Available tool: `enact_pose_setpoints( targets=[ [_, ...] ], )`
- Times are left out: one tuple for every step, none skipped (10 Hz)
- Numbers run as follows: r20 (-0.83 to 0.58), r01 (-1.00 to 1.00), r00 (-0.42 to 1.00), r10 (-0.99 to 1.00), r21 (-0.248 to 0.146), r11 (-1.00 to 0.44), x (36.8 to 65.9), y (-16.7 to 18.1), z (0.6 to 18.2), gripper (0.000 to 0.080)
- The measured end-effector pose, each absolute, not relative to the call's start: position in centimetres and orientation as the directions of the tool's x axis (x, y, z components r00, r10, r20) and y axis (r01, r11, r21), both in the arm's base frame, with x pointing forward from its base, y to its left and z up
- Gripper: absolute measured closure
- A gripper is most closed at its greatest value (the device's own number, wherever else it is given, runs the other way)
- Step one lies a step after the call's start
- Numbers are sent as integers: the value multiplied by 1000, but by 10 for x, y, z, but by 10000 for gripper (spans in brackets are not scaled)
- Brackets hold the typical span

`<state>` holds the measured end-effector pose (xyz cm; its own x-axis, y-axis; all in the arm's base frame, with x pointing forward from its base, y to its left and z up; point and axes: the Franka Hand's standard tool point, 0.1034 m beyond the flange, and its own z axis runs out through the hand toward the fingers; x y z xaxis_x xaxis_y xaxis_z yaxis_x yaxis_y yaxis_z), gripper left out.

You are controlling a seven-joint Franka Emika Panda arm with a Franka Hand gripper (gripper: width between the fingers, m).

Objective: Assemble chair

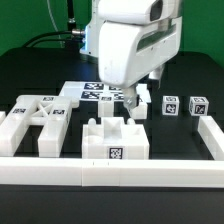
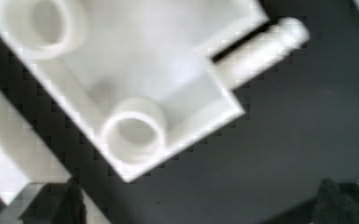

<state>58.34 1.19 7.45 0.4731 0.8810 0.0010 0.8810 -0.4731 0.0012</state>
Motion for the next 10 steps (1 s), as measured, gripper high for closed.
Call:
enact_pose_setpoints(
  targets=[
    [1,881,473,881,-3,-473,587,5,68,150],
    [2,865,502,865,-1,-502,588,8,69,150],
    [2,862,507,862,-2,-507,587,8,69,150],
    [3,834,552,834,-4,-552,587,8,68,150],
    [3,773,634,773,-5,-634,587,9,68,150],
    [2,730,683,730,-5,-683,587,9,68,150],
    [2,674,738,674,-7,-738,587,10,67,150],
    [-5,580,814,580,-14,-814,585,11,58,150],
    [-8,519,854,520,-24,-854,588,11,48,150],
    [-3,460,888,461,-23,-887,593,12,46,150]
  ],
)
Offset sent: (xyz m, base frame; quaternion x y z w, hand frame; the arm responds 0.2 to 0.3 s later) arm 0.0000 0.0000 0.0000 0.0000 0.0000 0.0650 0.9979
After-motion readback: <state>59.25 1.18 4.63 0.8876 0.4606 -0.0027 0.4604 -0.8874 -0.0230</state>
